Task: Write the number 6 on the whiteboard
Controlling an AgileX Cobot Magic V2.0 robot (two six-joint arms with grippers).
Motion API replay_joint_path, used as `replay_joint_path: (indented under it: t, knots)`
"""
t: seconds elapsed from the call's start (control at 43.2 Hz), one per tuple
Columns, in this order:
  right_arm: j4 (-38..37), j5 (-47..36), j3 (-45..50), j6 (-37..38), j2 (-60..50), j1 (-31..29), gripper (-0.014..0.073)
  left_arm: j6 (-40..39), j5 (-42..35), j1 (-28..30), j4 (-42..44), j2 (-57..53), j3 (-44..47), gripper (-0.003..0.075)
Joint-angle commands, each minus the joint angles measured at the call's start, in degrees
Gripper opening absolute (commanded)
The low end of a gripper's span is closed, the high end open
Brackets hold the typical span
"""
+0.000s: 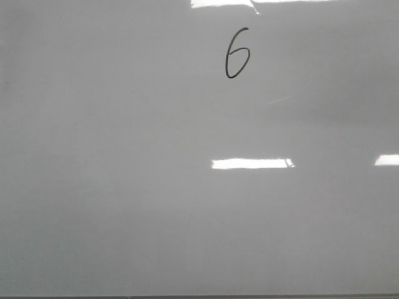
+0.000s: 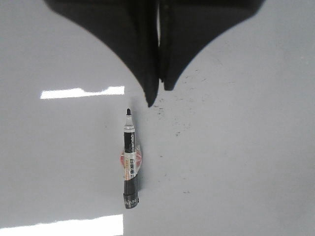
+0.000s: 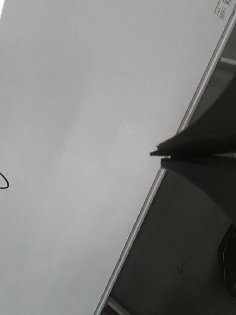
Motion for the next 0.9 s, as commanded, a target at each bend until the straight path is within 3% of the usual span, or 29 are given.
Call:
replay_joint_path:
  t: [0.0, 0.162, 0.486, 0.88]
  knots:
    - [-0.13, -3.83, -1.29, -0.08, 0.24, -0.44, -0.0068, -0.22, -4.94, 0.16, -0.54, -0.98, 0.13, -0.002]
    - [-1.15, -9.15, 1.61, -0.5, -3.38, -2.23, -0.0068, -0.22, -4.94, 0.16, -0.54, -0.98, 0.13, -0.002]
    - [-0.89, -41.25, 25.53, -0.45, -20.48, -11.8, -0.0068, -0.22, -4.94, 0.16, -0.54, -0.98, 0.13, -0.002]
    - [-0.8, -59.05, 48.24, -0.45, -31.98, -17.09, -0.0068, -0.22, -4.94, 0.16, -0.54, -0.98, 0.13, -0.002]
